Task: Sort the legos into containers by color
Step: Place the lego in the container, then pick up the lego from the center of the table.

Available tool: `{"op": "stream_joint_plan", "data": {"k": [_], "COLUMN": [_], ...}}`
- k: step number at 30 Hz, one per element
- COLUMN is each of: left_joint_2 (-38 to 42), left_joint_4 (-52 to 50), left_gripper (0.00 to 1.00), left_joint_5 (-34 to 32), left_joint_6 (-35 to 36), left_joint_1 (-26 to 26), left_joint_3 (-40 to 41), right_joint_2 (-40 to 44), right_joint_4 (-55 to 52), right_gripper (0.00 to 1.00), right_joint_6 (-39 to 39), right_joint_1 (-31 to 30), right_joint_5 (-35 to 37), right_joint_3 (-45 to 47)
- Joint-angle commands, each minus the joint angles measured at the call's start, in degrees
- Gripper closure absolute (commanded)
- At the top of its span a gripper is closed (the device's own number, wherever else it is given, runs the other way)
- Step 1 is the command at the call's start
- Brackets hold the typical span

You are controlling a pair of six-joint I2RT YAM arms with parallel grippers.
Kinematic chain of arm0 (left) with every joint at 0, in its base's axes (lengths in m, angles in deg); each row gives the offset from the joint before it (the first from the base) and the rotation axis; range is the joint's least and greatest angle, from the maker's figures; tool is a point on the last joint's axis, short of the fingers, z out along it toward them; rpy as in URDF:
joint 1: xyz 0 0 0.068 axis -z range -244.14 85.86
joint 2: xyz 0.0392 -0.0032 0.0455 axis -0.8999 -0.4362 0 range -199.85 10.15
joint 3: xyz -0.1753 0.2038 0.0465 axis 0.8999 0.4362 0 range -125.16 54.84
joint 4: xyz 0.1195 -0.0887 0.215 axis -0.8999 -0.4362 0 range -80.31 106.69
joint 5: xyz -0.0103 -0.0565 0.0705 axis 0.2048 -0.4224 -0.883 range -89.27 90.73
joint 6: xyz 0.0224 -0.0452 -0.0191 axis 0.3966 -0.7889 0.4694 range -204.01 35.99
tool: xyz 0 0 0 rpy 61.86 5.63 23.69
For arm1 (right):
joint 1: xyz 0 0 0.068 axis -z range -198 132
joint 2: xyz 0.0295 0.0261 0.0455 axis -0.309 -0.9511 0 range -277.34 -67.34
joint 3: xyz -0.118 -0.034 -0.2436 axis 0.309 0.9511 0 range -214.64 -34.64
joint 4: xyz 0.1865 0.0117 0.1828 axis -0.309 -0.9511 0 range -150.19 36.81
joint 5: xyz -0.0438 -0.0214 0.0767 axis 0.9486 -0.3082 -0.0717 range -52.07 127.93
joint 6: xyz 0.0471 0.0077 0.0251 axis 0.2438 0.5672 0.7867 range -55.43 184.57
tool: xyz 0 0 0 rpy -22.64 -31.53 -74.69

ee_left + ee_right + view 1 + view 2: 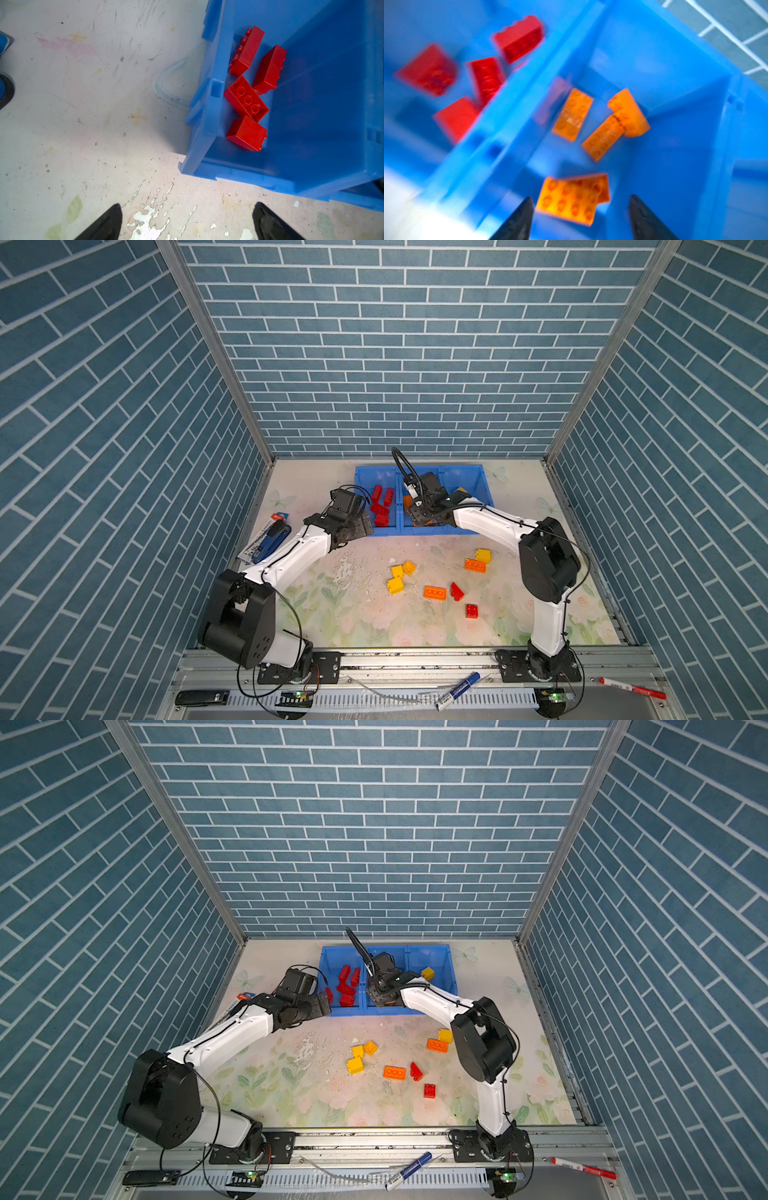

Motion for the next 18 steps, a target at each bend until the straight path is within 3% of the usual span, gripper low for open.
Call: {"op": "stream_joint_plan", "data": {"k": [1,4,5,10,18], "left_joint_2": [0.86,1.02,0.96,0.90,1.54], "left_joint_4": [0.28,1.45,1.74,2.23,1.92], "left_gripper": [0.01,0.01,0.01,0.01,0.01], "left_joint_5": [-0.18,0.34,0.67,1.01,0.33], "left_joint_6": [-0.84,-1.21,-1.33,-1.45,-1.56], "left_joint_1": [0.31,0.29,0.29,0.34,0.28], "left_joint_3": [0.88,1.24,1.25,1.16,1.87], "right_joint_2": [6.91,10.74,11.54,11.20,6.59], "right_joint_4": [-1.67,-0.41,0.25,0.75,2.66], "right_gripper": [0.17,0.12,0.02,0.01,0.05], "right_joint_6": [-6.66,-11.71,-12.98,-15.62,-15.61], "right_joint_1": [-2.28,-4.08,-4.62,-6.63,-8.55], "right_joint_5": [-9.92,-18.51,-21.18,-27.43,-22.22], "right_joint_3": [9.28,16.80,18.75,20.53,19.77]}}
